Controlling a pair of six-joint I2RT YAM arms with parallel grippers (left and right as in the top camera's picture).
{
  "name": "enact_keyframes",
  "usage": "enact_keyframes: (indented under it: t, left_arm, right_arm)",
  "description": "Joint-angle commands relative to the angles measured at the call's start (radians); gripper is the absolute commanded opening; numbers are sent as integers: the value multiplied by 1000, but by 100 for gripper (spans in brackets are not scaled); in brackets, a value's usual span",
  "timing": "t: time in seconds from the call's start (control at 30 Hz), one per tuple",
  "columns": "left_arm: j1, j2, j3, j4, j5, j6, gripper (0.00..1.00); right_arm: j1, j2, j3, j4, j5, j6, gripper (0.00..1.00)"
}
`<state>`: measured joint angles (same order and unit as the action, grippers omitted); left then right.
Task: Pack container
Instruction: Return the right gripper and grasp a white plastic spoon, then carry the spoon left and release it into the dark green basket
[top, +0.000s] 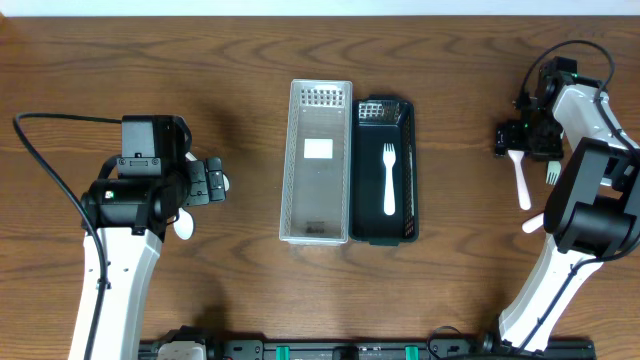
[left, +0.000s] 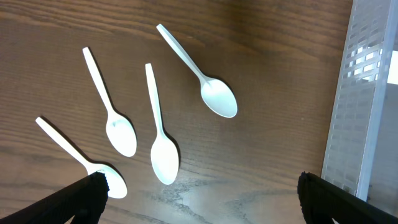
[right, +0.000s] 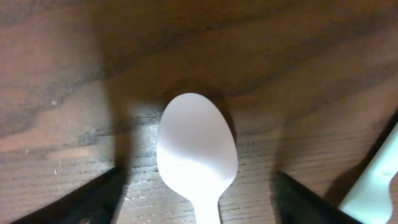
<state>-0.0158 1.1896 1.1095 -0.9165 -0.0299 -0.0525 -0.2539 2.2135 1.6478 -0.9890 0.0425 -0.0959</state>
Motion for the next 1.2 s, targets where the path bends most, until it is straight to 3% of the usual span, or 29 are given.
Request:
enact_keyframes:
  t: [0.0, 0.7, 1.17]
  left_arm:
    - [0, 6, 14, -2, -8, -5, 99]
    - [0, 6, 14, -2, -8, -5, 99]
    - [0, 6, 14, -2, -8, -5, 99]
  right_arm:
    - [0, 14, -3, 2, -4, -9, 61]
    - [0, 14, -3, 79, -7, -10, 55]
    - [0, 14, -8, 61, -24, -10, 32]
